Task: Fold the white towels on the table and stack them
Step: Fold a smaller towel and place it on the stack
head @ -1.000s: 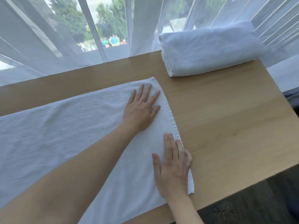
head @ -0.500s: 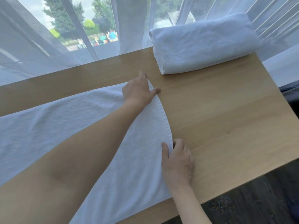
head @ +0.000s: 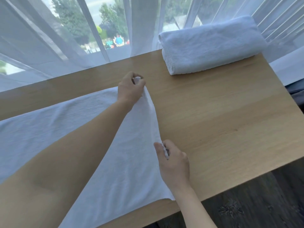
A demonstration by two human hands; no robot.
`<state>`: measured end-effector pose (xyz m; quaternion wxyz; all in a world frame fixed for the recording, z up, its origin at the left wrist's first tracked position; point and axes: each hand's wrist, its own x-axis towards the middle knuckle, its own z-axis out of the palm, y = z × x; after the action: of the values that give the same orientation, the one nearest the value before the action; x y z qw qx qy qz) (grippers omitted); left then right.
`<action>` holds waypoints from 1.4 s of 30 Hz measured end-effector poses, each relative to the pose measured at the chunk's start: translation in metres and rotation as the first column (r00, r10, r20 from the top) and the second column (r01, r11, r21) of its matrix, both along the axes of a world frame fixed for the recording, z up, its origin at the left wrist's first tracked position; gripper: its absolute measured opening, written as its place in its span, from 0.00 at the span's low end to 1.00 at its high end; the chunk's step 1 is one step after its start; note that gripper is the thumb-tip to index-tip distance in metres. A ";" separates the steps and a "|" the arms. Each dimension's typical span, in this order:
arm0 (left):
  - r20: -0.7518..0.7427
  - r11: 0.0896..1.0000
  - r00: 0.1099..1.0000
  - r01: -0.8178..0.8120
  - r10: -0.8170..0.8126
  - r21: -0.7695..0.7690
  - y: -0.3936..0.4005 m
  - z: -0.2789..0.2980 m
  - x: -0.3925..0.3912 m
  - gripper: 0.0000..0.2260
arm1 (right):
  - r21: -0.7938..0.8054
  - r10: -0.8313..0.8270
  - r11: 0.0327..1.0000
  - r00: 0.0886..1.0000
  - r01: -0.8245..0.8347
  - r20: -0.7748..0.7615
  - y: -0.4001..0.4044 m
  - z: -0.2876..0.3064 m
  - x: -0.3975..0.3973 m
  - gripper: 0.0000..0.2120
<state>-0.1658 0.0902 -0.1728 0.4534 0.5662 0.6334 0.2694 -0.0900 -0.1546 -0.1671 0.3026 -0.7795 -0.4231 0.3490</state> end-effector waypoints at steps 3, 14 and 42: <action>0.067 0.995 0.994 -0.081 0.086 -0.064 0.000 0.011 -0.043 0.10 | 0.060 0.088 0.995 0.981 -0.079 -0.175 0.010 0.007 -0.032 0.25; 0.193 0.972 0.955 -0.234 0.227 0.013 -0.031 0.040 -0.269 0.11 | 0.093 0.311 0.950 0.891 -0.298 -0.331 0.018 0.025 -0.204 0.29; 0.124 0.953 0.944 -0.302 0.305 -0.041 -0.033 -0.032 -0.577 0.16 | -0.227 0.532 0.840 0.831 -0.494 0.161 0.002 -0.008 -0.551 0.18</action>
<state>-0.7431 0.0572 -0.2049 0.4525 0.4387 0.6851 0.3652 -0.6412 -0.1531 -0.1747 0.0794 -0.6936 -0.6154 0.3660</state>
